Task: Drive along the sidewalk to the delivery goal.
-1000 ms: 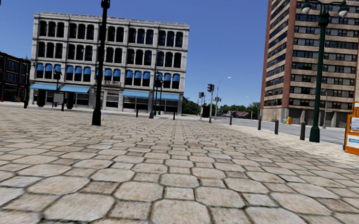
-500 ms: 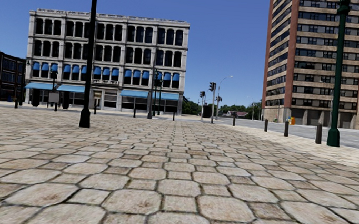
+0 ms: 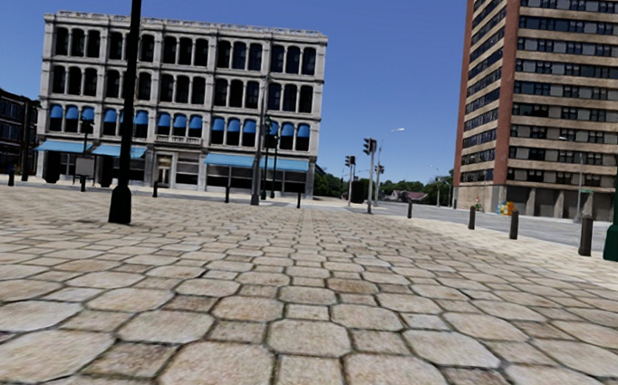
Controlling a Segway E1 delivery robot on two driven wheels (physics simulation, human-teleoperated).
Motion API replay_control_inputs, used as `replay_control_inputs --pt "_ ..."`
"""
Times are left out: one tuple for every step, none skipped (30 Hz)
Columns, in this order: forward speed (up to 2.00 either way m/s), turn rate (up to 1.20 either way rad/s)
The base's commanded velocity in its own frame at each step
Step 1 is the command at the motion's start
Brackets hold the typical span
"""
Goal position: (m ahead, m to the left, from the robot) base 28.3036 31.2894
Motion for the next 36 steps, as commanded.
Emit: replay_control_inputs --pt "2.0 0.0" --pt "2.0 0.0" --pt "2.0 0.0" --pt "2.0 0.0" --pt "2.0 0.0" --pt "2.0 0.0" --pt "2.0 0.0" --pt "2.0 0.0" --pt "2.0 0.0" --pt "2.0 0.0" --pt "2.0 0.0" --pt "2.0 0.0" --pt "2.0 0.0" --pt "2.0 0.0" --pt "2.0 0.0" --pt "2.0 0.0" --pt "2.0 0.0" --pt "2.0 0.0" --pt "2.0 0.0" --pt "2.0 0.0" --pt "2.0 0.0" --pt "2.0 0.0" --pt "2.0 0.0" --pt "2.0 0.0" --pt "2.0 0.0" --pt "2.0 0.0" --pt "2.0 0.0" --pt "2.0 0.0" --pt "2.0 0.0" --pt "2.0 0.0" --pt "2.0 0.0" --pt "2.0 0.0" --pt "2.0 0.0" --pt "2.0 0.0" --pt "2.0 0.0" --pt "2.0 0.0"
